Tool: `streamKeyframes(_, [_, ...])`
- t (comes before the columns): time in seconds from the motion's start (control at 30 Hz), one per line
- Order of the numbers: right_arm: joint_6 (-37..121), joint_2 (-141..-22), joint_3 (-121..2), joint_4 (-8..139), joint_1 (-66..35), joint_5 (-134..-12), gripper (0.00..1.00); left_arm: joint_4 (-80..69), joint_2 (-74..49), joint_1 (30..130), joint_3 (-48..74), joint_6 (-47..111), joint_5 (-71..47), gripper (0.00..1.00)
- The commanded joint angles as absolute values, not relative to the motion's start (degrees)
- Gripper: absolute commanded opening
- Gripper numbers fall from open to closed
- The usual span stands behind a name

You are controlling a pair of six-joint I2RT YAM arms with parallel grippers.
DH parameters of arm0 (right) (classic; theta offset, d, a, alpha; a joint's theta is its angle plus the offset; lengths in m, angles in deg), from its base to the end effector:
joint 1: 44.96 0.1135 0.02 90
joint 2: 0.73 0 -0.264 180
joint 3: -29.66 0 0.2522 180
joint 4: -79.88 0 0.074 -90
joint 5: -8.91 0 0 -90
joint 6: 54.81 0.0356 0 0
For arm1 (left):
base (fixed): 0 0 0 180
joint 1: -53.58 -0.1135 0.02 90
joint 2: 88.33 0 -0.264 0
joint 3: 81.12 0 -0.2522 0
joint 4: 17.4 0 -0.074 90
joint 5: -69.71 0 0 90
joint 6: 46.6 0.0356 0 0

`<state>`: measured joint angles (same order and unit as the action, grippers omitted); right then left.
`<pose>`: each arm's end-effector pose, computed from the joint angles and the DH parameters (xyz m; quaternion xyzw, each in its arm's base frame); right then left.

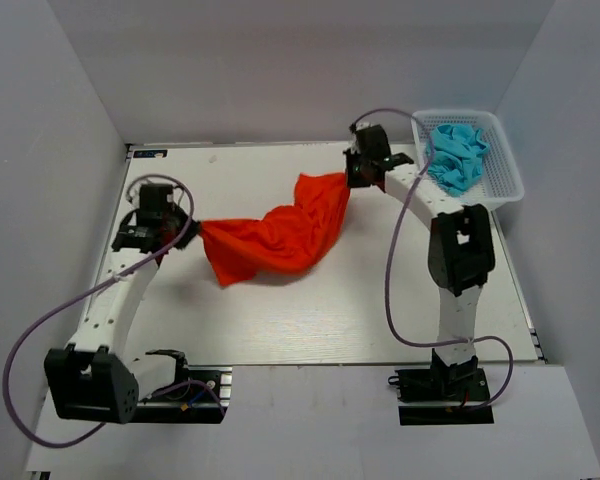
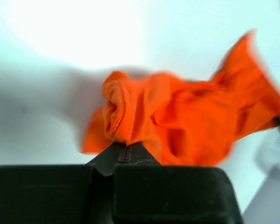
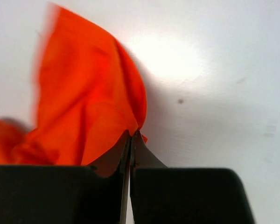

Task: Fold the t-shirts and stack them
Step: Flatten out the tshirt

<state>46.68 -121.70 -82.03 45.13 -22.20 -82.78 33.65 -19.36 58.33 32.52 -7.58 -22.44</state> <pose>0.4463 0.1861 0.2230 -0.0847 0.9166 0.1020 0.3771 0.2414 -0.0187 0.2602 -0.3783 0.8714 -0.1300 0.2840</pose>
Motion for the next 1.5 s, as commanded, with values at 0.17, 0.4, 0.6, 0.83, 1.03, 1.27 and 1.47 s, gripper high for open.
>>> streamKeyframes(0.17, [44.69, -99.27, -89.28, 46.01, -27.11, -100.41, 0.0, 36.79, -32.7, 58.5, 10.25, -4.24, -38.02, 0.0])
streamKeyframes(0.4, [40.3, -85.04, -89.57, 46.6, -30.11, -107.19, 0.0, 35.82, -35.94, 58.5, -2.85, -0.64, -40.94, 0.0])
streamKeyframes(0.6, [37.83, -73.43, -86.67, 45.04, -30.28, -104.21, 0.0, 35.03, -38.58, 57.89, -9.53, 1.21, -37.44, 0.0])
streamKeyframes(0.83, [39.32, -61.03, -80.97, 41.08, -30.11, -100.25, 0.0, 38.71, -41.57, 57.89, -13.58, 1.3, -34.09, 0.0])
streamKeyframes(1.03, [43.89, -60.23, -74.72, 36.78, -30.28, -97.08, 0.0, 48.99, -34.4, 57.89, -13.58, -2.91, -35.32, 0.0])
streamKeyframes(1.27, [50.48, -71.91, -63.14, 38.24, -30.37, -90.67, 0.0, 48.75, -21.82, 57.36, 1.51, -4.85, -33.74, 0.0])
streamKeyframes(1.47, [51.8, -97.62, -65.99, 42.4, -31.16, -92.14, 0.0, 33.99, -4.07, 57.36, 11.47, -1.87, -32.06, 0.0])
